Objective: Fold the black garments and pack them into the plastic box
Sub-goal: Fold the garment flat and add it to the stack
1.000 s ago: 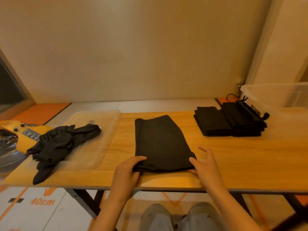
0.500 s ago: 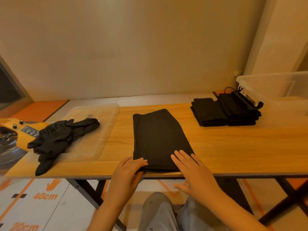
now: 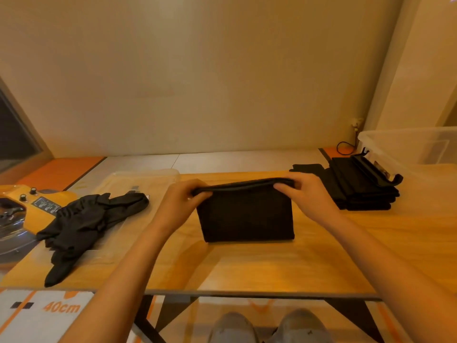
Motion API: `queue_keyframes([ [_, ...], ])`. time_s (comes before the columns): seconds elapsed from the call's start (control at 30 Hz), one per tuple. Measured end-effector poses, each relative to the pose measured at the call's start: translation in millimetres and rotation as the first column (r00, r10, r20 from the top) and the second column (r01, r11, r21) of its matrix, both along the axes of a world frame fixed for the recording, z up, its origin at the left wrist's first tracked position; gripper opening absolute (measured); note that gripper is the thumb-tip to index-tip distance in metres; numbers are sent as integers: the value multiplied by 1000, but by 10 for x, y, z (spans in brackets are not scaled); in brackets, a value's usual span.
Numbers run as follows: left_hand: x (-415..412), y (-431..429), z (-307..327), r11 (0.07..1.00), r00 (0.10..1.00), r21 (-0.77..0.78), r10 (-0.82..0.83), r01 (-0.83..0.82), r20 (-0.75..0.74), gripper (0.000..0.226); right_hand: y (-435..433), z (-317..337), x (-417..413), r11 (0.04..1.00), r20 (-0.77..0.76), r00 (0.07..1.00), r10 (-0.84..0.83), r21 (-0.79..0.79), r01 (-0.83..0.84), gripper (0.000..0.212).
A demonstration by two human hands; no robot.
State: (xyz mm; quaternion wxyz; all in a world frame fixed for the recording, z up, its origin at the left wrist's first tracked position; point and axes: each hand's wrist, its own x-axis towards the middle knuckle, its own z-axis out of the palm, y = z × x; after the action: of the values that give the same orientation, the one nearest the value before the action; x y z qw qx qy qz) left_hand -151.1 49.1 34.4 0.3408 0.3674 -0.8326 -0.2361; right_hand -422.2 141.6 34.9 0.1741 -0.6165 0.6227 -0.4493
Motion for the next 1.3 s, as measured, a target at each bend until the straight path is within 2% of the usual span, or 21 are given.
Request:
queue_keyframes([
  [0.1,-291,-668,431,994,989,109,13,3,-147,9,-645,361,-176,1000,311,950,15,14,-20,12],
  [0.17,-459,-1018,726,989,971,150,26,10,-236,8,-1011,559,-280,1000,434,901,-11,-22,23,10],
  [0.37,-744,-1317,1456,996,912,-69,23,-56,-409,9,-1432,1213,-400,970,525,850,44,-227,90,10],
  [0.47,-667,-1184,1459,971,921,-223,-13,-81,-390,9,-1295,1263,-370,963,467,881,71,-261,61,10],
  [0.6,-388,-761,923,954,944,-284,-10,-90,-331,13,-740,928,-230,978,363,927,92,-206,-17,14],
  [0.7,-144,-198,182,975,959,-214,-2,-61,-285,18,-251,322,-157,993,242,963,117,-38,-111,25],
  [0.8,34,328,-578,999,976,-13,42,-46,-212,22,135,-418,-129,967,53,992,111,225,-120,33],
  [0.87,125,595,-916,998,988,48,38,-31,-150,24,365,-722,-91,947,-88,981,170,290,-138,35],
  [0.93,214,784,-1120,998,993,54,29,-23,-113,27,571,-845,-56,940,-157,963,221,299,-166,34],
  [1.0,297,918,-1200,999,999,31,25,-24,-45,32,724,-859,-21,940,-209,948,240,294,-173,21],
  [1.03,326,974,-1213,1000,1000,-14,19,-19,15,32,785,-852,-13,935,-242,936,257,309,-176,27],
  [1.07,353,1024,-1210,998,997,-68,19,-14,73,27,846,-846,-5,929,-262,927,267,325,-175,42],
  [1.13,377,1106,-1139,992,994,-116,50,-38,98,26,937,-820,11,927,-282,928,244,350,-137,62],
  [1.17,357,1124,-1073,992,995,-105,77,-70,67,30,951,-776,37,929,-287,931,225,352,-116,61],
  [1.23,215,1098,-910,988,990,-68,139,-138,11,40,881,-678,189,953,-299,941,160,297,-67,46],
  [1.3,-63,987,-770,980,978,-82,191,-184,88,43,669,-641,419,974,-365,927,83,228,3,41],
])
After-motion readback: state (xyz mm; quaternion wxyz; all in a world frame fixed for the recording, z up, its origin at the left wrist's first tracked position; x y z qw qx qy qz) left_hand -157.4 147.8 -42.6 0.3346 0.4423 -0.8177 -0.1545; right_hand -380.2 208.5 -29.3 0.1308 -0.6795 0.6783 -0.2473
